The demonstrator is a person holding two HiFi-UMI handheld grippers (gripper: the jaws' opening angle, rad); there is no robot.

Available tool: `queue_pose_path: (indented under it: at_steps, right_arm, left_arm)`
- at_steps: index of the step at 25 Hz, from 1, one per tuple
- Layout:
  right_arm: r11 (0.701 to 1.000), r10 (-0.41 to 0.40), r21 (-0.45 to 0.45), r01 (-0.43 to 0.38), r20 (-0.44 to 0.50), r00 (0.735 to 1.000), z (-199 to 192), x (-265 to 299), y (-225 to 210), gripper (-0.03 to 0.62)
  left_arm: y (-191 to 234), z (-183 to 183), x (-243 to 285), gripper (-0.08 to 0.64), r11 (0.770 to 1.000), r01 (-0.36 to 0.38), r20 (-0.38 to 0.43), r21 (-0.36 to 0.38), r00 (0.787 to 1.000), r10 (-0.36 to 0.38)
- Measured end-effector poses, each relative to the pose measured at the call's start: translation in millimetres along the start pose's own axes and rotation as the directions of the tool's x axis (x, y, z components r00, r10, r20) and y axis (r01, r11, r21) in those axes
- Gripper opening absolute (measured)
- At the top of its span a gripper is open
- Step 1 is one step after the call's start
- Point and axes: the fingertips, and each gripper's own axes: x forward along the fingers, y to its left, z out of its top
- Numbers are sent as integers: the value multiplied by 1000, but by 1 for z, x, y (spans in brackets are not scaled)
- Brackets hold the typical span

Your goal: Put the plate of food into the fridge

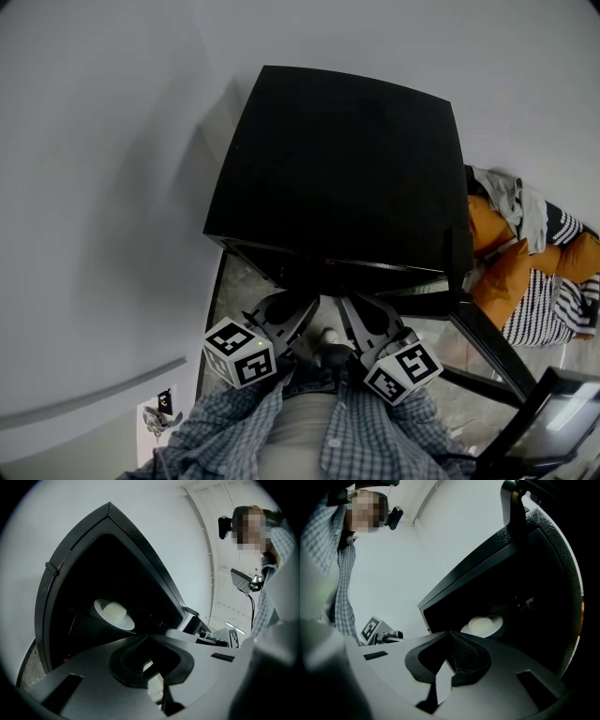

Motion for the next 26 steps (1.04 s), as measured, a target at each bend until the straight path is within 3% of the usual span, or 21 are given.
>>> queue_pose_path:
  at_steps: [26]
  right_arm:
    - [1000, 2, 11, -2, -2, 1000, -1, 2, -1, 6]
  left_arm:
    - [2, 0, 0, 6, 1000, -3, -1, -9, 1000, 3]
